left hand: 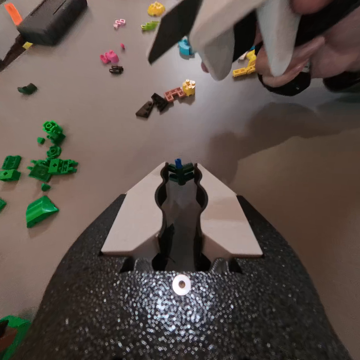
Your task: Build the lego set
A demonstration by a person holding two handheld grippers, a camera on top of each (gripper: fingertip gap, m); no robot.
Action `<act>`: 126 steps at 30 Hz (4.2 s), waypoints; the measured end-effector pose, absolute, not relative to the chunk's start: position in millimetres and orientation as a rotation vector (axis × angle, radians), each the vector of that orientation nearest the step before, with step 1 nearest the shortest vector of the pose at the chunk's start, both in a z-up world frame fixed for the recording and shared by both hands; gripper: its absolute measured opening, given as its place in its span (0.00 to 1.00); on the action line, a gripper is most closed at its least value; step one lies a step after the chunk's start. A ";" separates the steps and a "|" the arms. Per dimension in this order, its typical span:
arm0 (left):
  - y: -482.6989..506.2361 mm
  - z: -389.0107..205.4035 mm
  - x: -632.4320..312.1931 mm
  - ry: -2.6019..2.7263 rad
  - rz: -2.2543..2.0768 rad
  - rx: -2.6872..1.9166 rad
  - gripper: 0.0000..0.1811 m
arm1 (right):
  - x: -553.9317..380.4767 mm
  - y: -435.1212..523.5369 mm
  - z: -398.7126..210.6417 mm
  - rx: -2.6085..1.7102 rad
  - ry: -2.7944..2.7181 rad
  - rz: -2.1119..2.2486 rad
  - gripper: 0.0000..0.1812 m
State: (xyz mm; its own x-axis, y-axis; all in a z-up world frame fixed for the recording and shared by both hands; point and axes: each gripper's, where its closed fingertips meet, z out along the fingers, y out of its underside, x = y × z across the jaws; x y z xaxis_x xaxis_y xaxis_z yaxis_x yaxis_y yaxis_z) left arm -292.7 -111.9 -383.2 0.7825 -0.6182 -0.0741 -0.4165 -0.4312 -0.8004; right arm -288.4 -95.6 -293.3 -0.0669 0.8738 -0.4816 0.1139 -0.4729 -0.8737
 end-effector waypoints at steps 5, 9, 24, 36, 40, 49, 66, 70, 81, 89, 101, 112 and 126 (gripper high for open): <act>-113.0 -384.8 -292.9 0.761 -0.310 -2.103 0.13 | -296.2 -120.8 -335.7 -1.748 -1.376 1.436 0.16; -114.5 -384.4 -291.5 0.789 -0.306 -2.090 0.13 | -305.9 -130.2 -348.9 -1.821 -1.413 1.386 0.15; -123.5 -363.7 -288.5 0.985 -0.197 -1.914 0.36 | -298.0 -122.2 -358.0 -1.855 -1.540 1.083 0.04; -98.1 -294.3 -367.3 0.505 -0.016 -1.666 0.25 | -311.2 -132.7 -375.2 -1.710 -1.782 0.476 0.05; -95.5 -291.8 -373.7 0.456 0.014 -1.660 0.27 | -313.8 -133.6 -367.3 -1.714 -1.731 0.526 0.14; -94.7 -266.8 -399.5 0.186 0.053 -1.485 0.26 | -289.0 -83.5 -312.8 -1.675 -1.320 0.822 0.16; -93.4 -260.0 -409.1 0.117 0.096 -1.380 0.22 | -366.7 91.2 -361.9 -1.632 -1.646 0.697 0.16; -89.2 -266.0 -404.3 0.155 0.067 -1.420 0.24 | -380.7 111.4 -373.3 -1.604 -1.741 0.737 0.16; -80.8 -297.4 -384.2 0.265 -0.150 -1.626 0.39 | -387.3 111.1 -387.1 -1.605 -1.797 0.784 0.03; -135.7 -329.3 -320.0 0.788 -0.536 -1.752 0.33 | -346.9 -26.4 -320.3 -1.407 -1.795 1.019 0.03; -150.0 -345.4 -299.8 0.982 -0.407 -1.749 0.30 | -295.1 -144.1 -350.5 -1.245 -2.070 0.926 0.03; -148.0 -328.0 -326.7 1.041 -0.462 -1.549 0.25 | -307.9 -145.9 -353.4 -1.203 -2.079 0.935 0.03; -133.8 -376.2 -300.5 1.106 -0.404 -1.887 0.14 | -304.2 -140.5 -359.7 -1.432 -1.986 0.906 0.03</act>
State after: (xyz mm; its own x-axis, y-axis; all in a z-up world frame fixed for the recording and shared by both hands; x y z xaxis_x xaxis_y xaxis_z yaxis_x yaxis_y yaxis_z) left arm -300.5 -133.8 -376.2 0.5491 -0.8228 -0.1467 -0.5342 -0.2105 -0.8187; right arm -304.2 -140.5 -359.7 -0.3022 0.9528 0.0307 0.6016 0.2156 -0.7692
